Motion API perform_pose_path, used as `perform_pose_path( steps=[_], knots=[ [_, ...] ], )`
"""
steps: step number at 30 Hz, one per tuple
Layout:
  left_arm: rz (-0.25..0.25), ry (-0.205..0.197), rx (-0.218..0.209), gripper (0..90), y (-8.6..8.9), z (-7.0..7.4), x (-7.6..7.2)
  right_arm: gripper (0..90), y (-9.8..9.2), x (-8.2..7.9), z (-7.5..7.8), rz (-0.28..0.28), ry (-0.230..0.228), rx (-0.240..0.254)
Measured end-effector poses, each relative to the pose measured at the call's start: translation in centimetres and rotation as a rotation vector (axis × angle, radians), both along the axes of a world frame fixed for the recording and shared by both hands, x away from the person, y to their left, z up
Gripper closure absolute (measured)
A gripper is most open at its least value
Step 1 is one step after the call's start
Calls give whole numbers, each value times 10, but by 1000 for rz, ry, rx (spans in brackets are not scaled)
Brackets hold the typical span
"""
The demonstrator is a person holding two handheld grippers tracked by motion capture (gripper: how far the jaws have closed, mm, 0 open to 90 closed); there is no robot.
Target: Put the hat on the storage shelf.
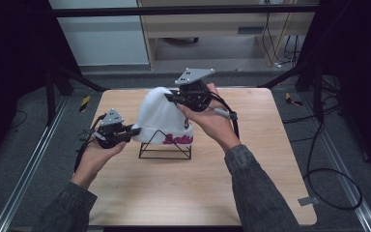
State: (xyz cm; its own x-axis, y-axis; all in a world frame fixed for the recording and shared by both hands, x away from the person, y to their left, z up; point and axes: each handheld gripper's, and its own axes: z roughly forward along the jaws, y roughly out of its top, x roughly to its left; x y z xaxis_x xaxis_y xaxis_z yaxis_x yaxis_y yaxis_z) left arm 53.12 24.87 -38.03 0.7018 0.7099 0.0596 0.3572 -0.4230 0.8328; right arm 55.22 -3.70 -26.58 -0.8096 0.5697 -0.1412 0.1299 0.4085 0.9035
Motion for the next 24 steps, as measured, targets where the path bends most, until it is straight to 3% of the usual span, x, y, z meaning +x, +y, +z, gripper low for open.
perform_pose_path(
  steps=[24],
  knots=[
    [5, 60, -13, 757, 11, -37, 0, 830, 12, -5, -27, 34, 73, -96]
  ],
)
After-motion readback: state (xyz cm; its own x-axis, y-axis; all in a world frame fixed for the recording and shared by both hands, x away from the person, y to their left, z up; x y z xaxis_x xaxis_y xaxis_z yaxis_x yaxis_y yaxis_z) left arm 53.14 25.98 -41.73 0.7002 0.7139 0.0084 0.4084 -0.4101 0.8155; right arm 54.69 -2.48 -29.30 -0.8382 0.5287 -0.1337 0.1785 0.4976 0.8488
